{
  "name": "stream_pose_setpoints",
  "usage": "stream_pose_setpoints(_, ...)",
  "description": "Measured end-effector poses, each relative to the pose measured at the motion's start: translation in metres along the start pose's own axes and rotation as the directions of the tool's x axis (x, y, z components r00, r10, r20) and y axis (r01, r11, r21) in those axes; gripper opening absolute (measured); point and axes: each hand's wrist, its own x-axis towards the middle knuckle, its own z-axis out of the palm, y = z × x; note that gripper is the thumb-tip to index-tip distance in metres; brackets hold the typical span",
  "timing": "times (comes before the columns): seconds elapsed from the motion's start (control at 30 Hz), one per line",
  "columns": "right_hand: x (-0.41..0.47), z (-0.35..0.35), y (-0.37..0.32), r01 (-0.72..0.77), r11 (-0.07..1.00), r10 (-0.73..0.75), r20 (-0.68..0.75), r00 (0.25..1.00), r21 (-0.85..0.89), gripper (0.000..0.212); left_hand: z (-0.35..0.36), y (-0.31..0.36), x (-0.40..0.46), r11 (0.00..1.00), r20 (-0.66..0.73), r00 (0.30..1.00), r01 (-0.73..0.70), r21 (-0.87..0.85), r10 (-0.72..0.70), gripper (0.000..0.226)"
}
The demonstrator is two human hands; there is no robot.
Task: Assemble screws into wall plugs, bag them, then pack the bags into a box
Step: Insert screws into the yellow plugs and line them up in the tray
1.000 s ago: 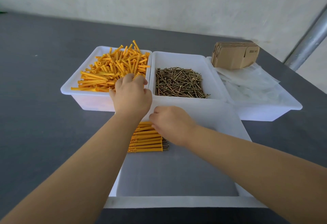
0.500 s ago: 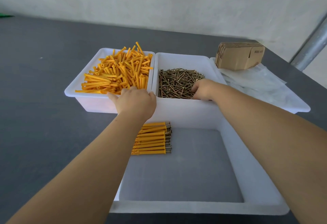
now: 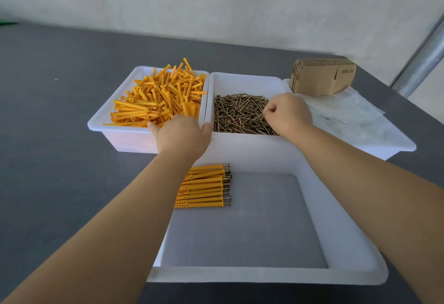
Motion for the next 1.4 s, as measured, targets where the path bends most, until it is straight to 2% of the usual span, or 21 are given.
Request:
stream_pose_setpoints(0.03, -0.003, -0.004, 0.002, 0.011, 0.997, -0.006, -0.072, 0.997, 0.079, 0.02, 0.0, 0.0, -0.001, 0.999, -0.034, 0.999, 0.011, -0.032, -0.012, 0.053)
stream_pose_setpoints(0.1, -0.008, -0.012, 0.006, -0.007, 0.928, 0.056, -0.12, 0.991, 0.372, 0.015, -0.002, 0.0, -0.002, 0.995, -0.126, 0.992, 0.007, -0.103, -0.02, 0.037)
stream_pose_setpoints(0.17, -0.017, -0.022, 0.007, -0.075, 0.729, 0.155, -0.058, 0.986, 0.68, 0.011, -0.002, -0.003, -0.002, 0.982, -0.208, 0.978, -0.003, -0.189, -0.037, 0.027)
stream_pose_setpoints(0.2, -0.022, -0.026, 0.008, -0.093, 0.64, 0.183, -0.034, 0.982, 0.762, 0.012, -0.002, -0.005, -0.001, 0.973, -0.239, 0.97, -0.014, -0.232, -0.043, 0.029)
stream_pose_setpoints(0.27, -0.031, -0.034, 0.01, -0.093, 0.525, 0.198, -0.016, 0.98, 0.846, 0.011, -0.003, -0.008, -0.001, 0.938, -0.344, 0.938, -0.094, -0.333, -0.028, 0.029)
stream_pose_setpoints(0.37, -0.047, -0.036, 0.015, -0.083, 0.422, 0.194, -0.001, 0.981, 0.903, 0.012, -0.009, -0.006, -0.005, 0.838, -0.522, 0.852, -0.301, -0.455, 0.023, 0.012)
stream_pose_setpoints(0.43, -0.06, -0.03, 0.017, -0.051, 0.454, 0.146, -0.017, 0.989, 0.889, 0.016, -0.013, -0.001, -0.01, 0.756, -0.515, 0.856, -0.368, -0.541, 0.048, 0.009)
stream_pose_setpoints(0.53, -0.075, -0.014, 0.02, 0.055, 0.675, 0.012, -0.086, 0.996, 0.736, 0.014, -0.015, 0.008, -0.017, 0.673, -0.41, 0.901, -0.391, -0.627, 0.142, 0.028)
stream_pose_setpoints(0.57, -0.078, -0.01, 0.021, 0.104, 0.741, -0.036, -0.116, 0.993, 0.664, 0.013, -0.015, 0.011, -0.02, 0.664, -0.404, 0.885, -0.446, -0.6, 0.23, 0.037)
stream_pose_setpoints(0.63, -0.081, -0.006, 0.02, 0.201, 0.806, -0.131, -0.163, 0.978, 0.557, 0.013, -0.013, 0.016, -0.026, 0.634, -0.393, 0.797, -0.603, -0.484, 0.458, 0.048)
stream_pose_setpoints(0.67, -0.082, -0.005, 0.019, 0.242, 0.82, -0.167, -0.187, 0.968, 0.519, 0.015, -0.012, 0.017, -0.029, 0.613, -0.364, 0.753, -0.658, -0.437, 0.548, 0.05)
stream_pose_setpoints(0.73, -0.083, -0.004, 0.016, 0.296, 0.839, -0.213, -0.226, 0.951, 0.457, 0.018, -0.009, 0.02, -0.036, 0.585, -0.26, 0.722, -0.679, -0.444, 0.641, 0.045)
stream_pose_setpoints(0.83, -0.088, -0.002, 0.013, 0.344, 0.833, -0.258, -0.246, 0.934, 0.434, 0.015, -0.008, 0.023, -0.042, 0.614, -0.123, 0.74, -0.628, -0.478, 0.661, 0.026)
stream_pose_setpoints(0.97, -0.094, -0.005, 0.011, 0.392, 0.81, -0.28, -0.299, 0.912, 0.436, 0.014, -0.005, 0.022, -0.041, 0.739, -0.02, 0.779, -0.602, -0.304, 0.626, 0.032)
stream_pose_setpoints(1.03, -0.096, -0.006, 0.01, 0.406, 0.805, -0.298, -0.298, 0.907, 0.432, 0.014, -0.003, 0.021, -0.04, 0.765, 0.005, 0.792, -0.588, -0.262, 0.611, 0.03)
stream_pose_setpoints(1.27, -0.097, -0.006, 0.01, 0.379, 0.83, -0.315, -0.216, 0.924, 0.41, 0.013, -0.001, 0.019, -0.041, 0.767, 0.013, 0.8, -0.571, -0.292, 0.6, 0.027)
stream_pose_setpoints(1.4, -0.098, -0.006, 0.008, 0.413, 0.836, -0.365, -0.196, 0.91, 0.362, 0.013, -0.002, 0.02, -0.042, 0.757, 0.04, 0.783, -0.586, -0.289, 0.621, 0.025)
